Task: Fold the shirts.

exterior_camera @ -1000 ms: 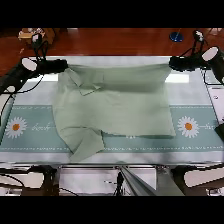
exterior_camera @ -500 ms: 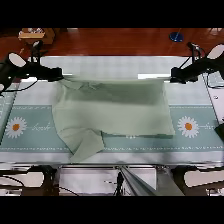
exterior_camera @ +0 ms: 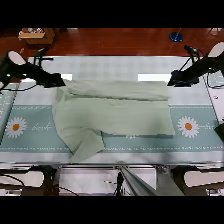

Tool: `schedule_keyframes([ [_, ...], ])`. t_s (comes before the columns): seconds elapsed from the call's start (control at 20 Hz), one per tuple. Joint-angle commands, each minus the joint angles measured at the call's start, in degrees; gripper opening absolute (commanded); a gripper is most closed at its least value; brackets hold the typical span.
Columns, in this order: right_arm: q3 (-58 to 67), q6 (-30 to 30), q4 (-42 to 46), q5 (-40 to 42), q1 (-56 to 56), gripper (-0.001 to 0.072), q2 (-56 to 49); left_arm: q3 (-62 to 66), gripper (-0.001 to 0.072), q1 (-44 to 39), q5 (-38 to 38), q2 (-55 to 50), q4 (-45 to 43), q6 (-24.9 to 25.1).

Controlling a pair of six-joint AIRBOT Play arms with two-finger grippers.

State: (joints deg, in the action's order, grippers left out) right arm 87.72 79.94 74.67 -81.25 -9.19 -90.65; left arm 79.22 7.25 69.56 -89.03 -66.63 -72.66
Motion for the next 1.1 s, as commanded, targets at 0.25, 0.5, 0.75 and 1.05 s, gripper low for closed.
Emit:
schedule_keyframes([
  [0.25, -22.91, -1.90, 1.14, -7.72, -16.81, 0.0494, 17.00, -28.85, 0.0692, 20.70, 17.99, 16.96, -0.74, -2.80],
  [0.5, -34.69, -4.24, -6.71, -0.92, -22.97, 0.0494, 23.56, -46.23, 0.0692, 24.11, 14.80, 23.41, 1.27, -1.90],
  [0.75, -35.47, -5.33, -9.81, 0.81, -22.95, 0.0494, 23.98, -49.92, 0.0691, 17.22, 7.82, 23.02, 6.01, -1.55],
  [1.05, -35.47, -5.33, -9.88, 0.79, -22.95, 0.0494, 23.98, -49.92, 0.0659, 5.38, -1.53, 19.39, 7.34, -7.23],
])
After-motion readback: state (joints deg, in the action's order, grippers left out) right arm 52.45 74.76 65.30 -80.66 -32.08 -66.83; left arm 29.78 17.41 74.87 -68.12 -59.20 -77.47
